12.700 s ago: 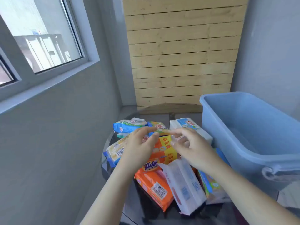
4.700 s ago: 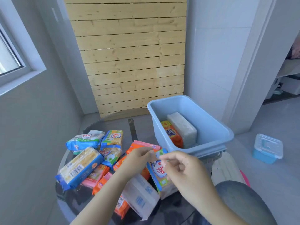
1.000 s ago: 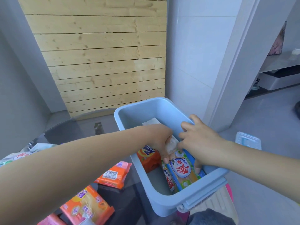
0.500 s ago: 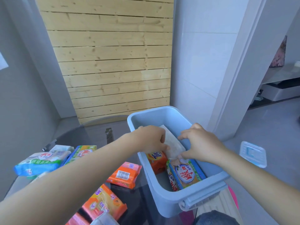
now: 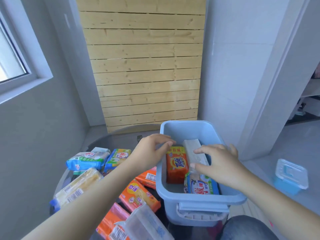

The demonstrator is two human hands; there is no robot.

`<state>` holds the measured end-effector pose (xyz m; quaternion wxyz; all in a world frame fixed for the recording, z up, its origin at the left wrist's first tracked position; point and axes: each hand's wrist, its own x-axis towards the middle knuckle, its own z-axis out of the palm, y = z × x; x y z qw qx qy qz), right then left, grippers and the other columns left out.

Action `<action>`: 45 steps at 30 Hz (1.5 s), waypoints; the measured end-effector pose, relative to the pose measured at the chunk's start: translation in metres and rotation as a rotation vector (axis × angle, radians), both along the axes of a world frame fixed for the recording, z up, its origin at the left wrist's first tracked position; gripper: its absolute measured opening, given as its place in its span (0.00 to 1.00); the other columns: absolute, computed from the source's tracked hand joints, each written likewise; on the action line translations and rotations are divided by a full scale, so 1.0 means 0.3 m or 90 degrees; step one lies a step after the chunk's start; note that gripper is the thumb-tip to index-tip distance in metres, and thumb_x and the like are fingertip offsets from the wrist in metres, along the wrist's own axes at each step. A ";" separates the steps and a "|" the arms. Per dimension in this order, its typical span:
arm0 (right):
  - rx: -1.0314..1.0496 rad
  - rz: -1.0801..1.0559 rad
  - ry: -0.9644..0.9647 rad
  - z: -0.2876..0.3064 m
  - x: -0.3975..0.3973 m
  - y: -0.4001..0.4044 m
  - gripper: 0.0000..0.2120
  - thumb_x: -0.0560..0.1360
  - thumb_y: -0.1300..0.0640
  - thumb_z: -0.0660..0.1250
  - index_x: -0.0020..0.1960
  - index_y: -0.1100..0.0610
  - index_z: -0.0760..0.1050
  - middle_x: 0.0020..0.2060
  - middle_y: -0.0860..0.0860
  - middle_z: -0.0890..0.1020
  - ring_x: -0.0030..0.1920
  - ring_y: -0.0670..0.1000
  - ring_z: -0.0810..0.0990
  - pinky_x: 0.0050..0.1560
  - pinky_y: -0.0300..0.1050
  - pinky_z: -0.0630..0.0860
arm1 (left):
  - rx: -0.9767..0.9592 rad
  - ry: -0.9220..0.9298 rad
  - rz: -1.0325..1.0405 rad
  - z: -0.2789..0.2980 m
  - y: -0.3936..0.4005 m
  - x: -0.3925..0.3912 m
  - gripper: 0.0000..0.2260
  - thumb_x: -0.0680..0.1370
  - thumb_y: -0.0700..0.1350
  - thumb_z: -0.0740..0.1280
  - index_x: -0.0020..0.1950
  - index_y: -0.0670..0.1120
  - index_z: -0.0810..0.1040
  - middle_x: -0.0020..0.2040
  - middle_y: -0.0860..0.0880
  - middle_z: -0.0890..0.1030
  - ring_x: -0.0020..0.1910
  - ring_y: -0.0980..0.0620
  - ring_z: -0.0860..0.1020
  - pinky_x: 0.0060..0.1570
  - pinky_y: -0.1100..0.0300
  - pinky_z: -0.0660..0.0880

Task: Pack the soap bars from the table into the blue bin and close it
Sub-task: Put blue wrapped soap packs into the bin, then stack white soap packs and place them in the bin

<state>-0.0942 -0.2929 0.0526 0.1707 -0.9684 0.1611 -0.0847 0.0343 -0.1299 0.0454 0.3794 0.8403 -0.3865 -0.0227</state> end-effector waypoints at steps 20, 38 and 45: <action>-0.027 0.157 -0.428 -0.245 -0.216 0.453 0.07 0.68 0.55 0.68 0.44 0.52 0.83 0.42 0.42 0.84 0.48 0.45 0.73 0.57 0.37 0.60 | 0.127 0.186 0.171 -0.270 0.391 -0.271 0.14 0.79 0.55 0.60 0.62 0.53 0.76 0.57 0.53 0.80 0.48 0.59 0.76 0.40 0.70 0.69; 0.248 0.120 -0.113 -0.425 -0.192 0.461 0.24 0.69 0.47 0.71 0.64 0.44 0.70 0.60 0.36 0.73 0.63 0.41 0.71 0.58 0.33 0.66 | -0.085 0.378 0.205 -0.284 0.410 -0.275 0.03 0.75 0.50 0.70 0.47 0.56 0.77 0.45 0.50 0.80 0.43 0.54 0.81 0.37 0.62 0.78; 0.367 0.145 -0.151 -0.393 -0.123 0.505 0.25 0.67 0.48 0.73 0.59 0.35 0.68 0.59 0.37 0.77 0.59 0.40 0.75 0.57 0.37 0.73 | -0.233 0.418 0.243 -0.244 0.451 -0.264 0.05 0.74 0.43 0.71 0.49 0.50 0.82 0.48 0.42 0.77 0.50 0.39 0.81 0.50 0.40 0.80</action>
